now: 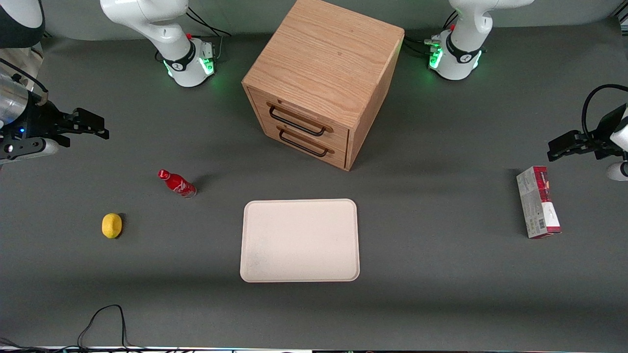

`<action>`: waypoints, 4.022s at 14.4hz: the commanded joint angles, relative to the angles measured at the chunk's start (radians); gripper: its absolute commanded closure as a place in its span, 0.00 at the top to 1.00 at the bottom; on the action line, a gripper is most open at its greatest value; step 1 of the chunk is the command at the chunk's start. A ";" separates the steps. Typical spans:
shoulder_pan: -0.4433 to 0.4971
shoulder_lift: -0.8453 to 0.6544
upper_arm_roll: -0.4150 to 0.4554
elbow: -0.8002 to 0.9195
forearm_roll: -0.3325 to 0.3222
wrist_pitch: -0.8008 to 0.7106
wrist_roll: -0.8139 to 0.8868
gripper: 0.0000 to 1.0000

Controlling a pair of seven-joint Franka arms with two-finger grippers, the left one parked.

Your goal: Open upper drawer

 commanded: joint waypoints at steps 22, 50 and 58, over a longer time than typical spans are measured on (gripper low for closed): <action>0.499 0.361 0.048 0.278 0.113 0.118 -0.249 1.00; 0.519 0.501 0.097 0.264 0.294 0.146 -0.487 1.00; 0.517 0.501 0.097 0.240 0.297 0.120 -0.474 1.00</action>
